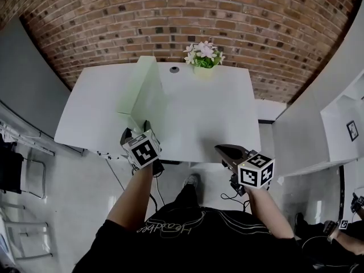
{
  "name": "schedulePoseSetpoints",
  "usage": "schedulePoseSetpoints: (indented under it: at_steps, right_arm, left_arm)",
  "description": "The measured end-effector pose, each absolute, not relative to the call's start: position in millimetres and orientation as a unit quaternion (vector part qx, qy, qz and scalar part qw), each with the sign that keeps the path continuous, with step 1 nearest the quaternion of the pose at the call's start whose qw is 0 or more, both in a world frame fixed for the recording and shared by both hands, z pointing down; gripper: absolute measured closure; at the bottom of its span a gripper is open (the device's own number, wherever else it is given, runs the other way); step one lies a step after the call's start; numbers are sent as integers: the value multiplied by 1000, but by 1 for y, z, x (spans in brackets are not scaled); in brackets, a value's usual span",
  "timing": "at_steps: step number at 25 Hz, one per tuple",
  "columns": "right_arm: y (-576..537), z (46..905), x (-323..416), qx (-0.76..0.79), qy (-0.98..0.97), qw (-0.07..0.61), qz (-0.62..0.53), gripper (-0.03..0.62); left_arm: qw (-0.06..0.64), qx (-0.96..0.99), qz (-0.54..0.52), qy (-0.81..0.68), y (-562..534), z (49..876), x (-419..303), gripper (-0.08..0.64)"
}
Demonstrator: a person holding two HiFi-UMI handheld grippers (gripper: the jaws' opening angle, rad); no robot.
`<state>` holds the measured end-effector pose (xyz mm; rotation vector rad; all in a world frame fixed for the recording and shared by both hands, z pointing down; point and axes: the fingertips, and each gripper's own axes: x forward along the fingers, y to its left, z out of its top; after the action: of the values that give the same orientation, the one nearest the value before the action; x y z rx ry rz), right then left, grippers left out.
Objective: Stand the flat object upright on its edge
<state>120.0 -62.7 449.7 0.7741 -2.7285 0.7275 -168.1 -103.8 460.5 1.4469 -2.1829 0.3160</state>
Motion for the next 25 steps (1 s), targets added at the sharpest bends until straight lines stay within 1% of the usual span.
schedulePoseSetpoints:
  at_steps: [6, 9, 12, 25]
  right_arm:
    - [-114, 448, 127, 278, -921, 107, 252, 587]
    - [-136, 455, 127, 287, -915, 118, 257, 586]
    - [-156, 464, 126, 289, -910, 123, 270, 586]
    - [-220, 492, 122, 296, -896, 133, 305, 586]
  left_arm:
    - [241, 523, 108, -810, -155, 463, -173, 261]
    - [250, 515, 111, -812, -177, 461, -178, 261]
    - [241, 516, 108, -815, -203, 462, -183, 261]
    - [234, 503, 105, -825, -294, 460, -195, 259]
